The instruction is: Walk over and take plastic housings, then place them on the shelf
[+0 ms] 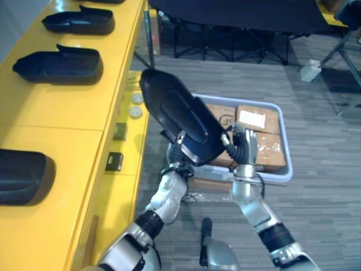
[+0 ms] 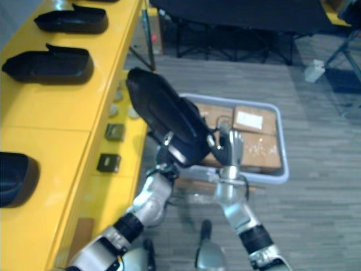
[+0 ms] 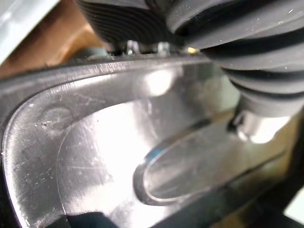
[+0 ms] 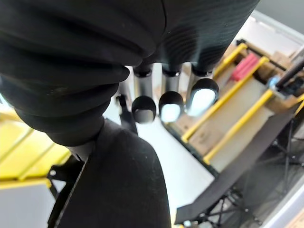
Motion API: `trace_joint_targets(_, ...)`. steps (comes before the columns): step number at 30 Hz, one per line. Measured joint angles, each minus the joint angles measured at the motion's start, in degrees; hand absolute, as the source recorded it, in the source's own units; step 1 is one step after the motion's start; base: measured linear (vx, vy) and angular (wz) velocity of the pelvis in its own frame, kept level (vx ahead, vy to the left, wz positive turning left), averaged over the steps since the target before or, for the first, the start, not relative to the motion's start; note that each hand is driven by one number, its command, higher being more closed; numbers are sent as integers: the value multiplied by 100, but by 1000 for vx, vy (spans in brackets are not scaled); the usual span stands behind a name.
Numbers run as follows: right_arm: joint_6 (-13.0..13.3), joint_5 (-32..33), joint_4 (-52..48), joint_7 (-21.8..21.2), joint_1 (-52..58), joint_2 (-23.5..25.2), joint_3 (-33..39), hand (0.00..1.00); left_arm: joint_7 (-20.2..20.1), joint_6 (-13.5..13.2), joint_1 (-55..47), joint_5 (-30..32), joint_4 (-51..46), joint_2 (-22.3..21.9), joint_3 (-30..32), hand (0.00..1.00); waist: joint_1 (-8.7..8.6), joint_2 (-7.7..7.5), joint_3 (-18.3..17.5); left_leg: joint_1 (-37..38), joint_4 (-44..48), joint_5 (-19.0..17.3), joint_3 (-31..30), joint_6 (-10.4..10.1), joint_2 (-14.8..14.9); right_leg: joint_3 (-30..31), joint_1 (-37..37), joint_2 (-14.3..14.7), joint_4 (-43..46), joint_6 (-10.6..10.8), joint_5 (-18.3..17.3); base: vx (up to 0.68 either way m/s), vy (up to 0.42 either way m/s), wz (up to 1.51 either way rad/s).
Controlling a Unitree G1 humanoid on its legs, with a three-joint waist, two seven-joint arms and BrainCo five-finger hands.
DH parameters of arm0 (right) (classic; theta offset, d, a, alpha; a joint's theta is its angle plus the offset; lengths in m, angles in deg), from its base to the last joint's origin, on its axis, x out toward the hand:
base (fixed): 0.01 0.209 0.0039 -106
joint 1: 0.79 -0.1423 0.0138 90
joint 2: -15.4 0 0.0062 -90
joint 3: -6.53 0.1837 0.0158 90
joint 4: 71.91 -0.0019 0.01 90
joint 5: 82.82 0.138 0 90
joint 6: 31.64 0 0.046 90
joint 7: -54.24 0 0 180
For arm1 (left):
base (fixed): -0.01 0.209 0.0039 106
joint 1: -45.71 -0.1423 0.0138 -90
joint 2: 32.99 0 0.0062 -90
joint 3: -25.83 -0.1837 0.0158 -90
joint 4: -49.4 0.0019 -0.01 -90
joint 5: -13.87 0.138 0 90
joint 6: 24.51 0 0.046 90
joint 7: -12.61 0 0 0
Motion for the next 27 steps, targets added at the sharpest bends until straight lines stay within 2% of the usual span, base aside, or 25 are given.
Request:
trace_joint_targets(1,62,1,-2,4,40,-9,0,0,1,0,-22,57,-18,11,2,100,3,-27,-33,18,-27,12,2,-4,-2,0,6,2,-10,0,0,0,0,0)
trace_joint_targets(4,163,59,-23,20,143,-60,-3,0,5,8,-39,279,-51,65,2,100,6,-78,-98,27,-34,18,7,-11,-5,2,6,6,-30,1,1,0,0,0)
trace_joint_targets(7,429,115,-87,20,356,-151,-53,0,103,57,-180,851,-339,207,22,100,29,-84,-218,79,-77,23,23,-14,-10,9,17,7,-34,1,1,-7,2,-3)
trace_joint_targets(8,591,158,-99,20,512,-211,-71,0,295,173,-192,1349,-554,309,21,100,82,-83,-219,160,-101,26,40,-19,-10,19,79,8,-38,1,1,-23,6,-4)
trace_joint_targets(11,852,348,-121,20,822,-314,-424,0,545,328,-257,2498,-1109,530,21,100,111,-95,-298,215,-122,25,33,-19,-13,15,132,7,-43,0,0,-48,4,0)
trace_joint_targets(15,1048,608,-307,-32,1120,-310,-663,0,836,512,-591,3549,-1915,681,30,100,117,-97,-468,239,-162,26,87,-19,-6,36,125,21,-49,1,-2,-55,-7,-6)
trace_joint_targets(17,1155,834,-565,-224,1154,-287,-801,0,993,512,-824,3852,-2301,663,155,100,136,-97,-582,241,-157,25,191,-20,10,130,50,66,-49,3,0,-59,-20,-25)
trace_joint_targets(18,1211,1068,-773,-452,1172,-274,-835,0,1118,511,-912,4057,-2503,641,273,100,137,-87,-639,241,-150,24,241,-21,20,167,22,84,-48,5,5,-61,-33,-26)
trace_joint_targets(22,1215,1831,-1268,-1247,1186,-246,-859,0,1553,515,-1173,4933,-2983,475,755,100,231,-58,-808,342,-79,-23,427,-63,77,366,4,180,-48,-2,30,-56,-14,-27)
trace_joint_targets(23,1215,1953,-1345,-1328,1186,-245,-850,0,1598,514,-1209,5022,-3053,476,804,100,253,-53,-821,363,-68,-30,449,-69,88,399,4,195,-48,-4,33,-64,-12,-23)
trace_joint_targets(25,1225,2660,-1676,-1590,1206,-186,-665,0,1837,594,-1414,5545,-3304,421,1045,100,262,-3,-863,429,-64,-43,480,-70,99,464,23,212,-48,-4,33,-58,-11,-15)
trace_joint_targets(26,1231,2835,-1765,-1628,1230,-142,-541,0,1883,642,-1478,5663,-3345,393,1130,100,261,15,-877,431,-54,-50,487,-64,97,474,20,211,-48,-2,35,-67,2,-7)
trace_joint_targets(27,1278,3272,-1894,-1661,1260,-51,-267,0,1970,686,-1608,5826,-3363,368,1278,100,258,54,-901,435,-13,-79,502,-60,99,500,21,211,-48,1,36,-73,13,-12)
